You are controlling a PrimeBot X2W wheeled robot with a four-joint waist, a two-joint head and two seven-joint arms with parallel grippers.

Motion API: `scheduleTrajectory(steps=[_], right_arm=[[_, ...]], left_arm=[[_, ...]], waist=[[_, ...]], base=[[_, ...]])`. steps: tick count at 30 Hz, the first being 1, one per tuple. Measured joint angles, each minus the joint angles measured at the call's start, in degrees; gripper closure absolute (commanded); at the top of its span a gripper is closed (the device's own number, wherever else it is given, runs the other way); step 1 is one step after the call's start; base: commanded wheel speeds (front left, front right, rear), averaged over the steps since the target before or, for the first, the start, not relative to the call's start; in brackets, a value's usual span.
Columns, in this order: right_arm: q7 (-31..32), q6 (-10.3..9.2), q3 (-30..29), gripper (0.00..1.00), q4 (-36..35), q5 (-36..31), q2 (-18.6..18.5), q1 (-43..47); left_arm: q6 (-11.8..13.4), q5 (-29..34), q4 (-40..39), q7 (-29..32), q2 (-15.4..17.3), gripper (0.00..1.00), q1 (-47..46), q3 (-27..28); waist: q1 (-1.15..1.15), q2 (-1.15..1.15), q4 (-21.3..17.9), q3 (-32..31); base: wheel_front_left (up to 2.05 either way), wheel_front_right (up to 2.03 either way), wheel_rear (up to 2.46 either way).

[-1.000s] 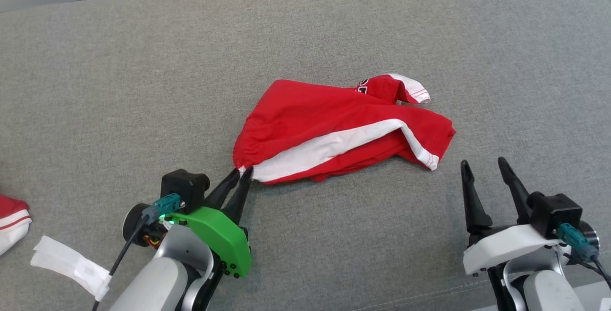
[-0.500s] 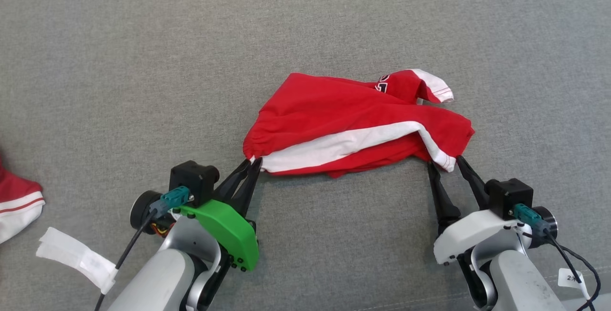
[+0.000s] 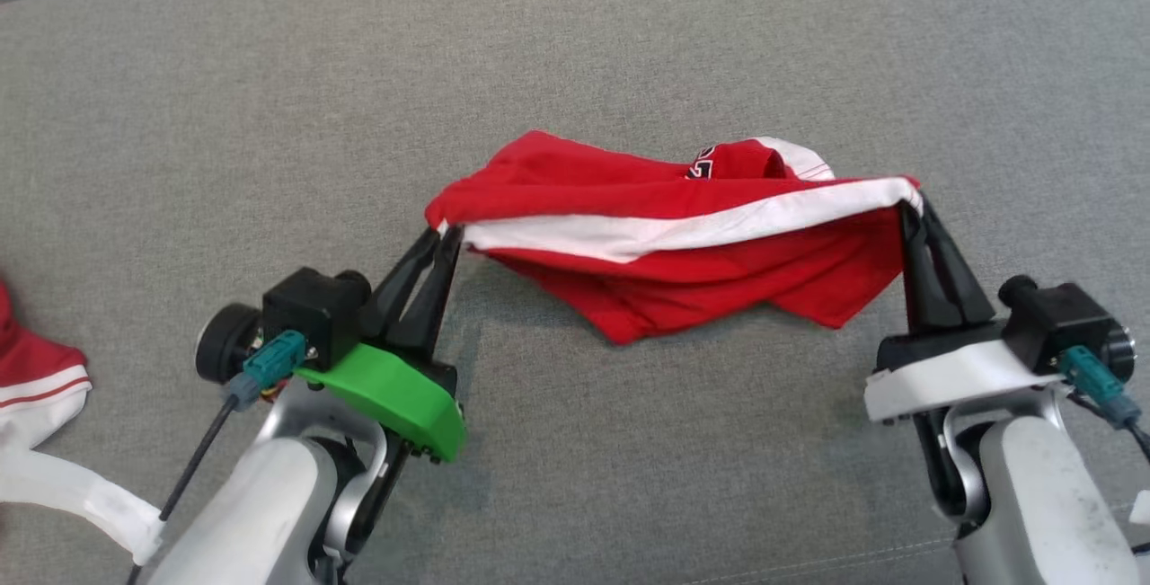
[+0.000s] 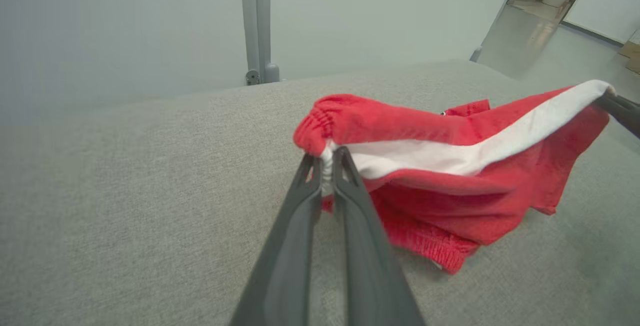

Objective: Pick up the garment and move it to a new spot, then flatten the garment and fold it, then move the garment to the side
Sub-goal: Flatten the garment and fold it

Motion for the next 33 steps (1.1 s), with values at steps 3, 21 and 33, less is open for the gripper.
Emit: scheduleTrajectory(steps=[3,21,33], right_arm=[[0.8,0.0,-0.7,1.0,-5.2,-0.8,-1.0,-1.7],[8.1,0.0,-5.5,1.0,-27.1,-3.5,-3.5,-6.3],[9.2,0.01,-5.9,1.0,-21.6,0.6,-5.0,-9.3]], left_arm=[[0.8,1.5,-3.3,-0.9,0.6,1.0,-1.9,1.1],[5.7,4.4,-19.8,1.7,3.8,1.0,-8.8,6.6],[6.1,2.7,-18.6,0.2,2.7,1.0,-10.1,7.8]], waist=[[0.0,0.0,-0.1,-0.9],[0.0,0.0,1.3,-6.8],[0.0,0.0,1.8,-4.3]], base=[[0.0,0.0,0.0],[0.0,0.0,0.0],[0.0,0.0,0.0]])
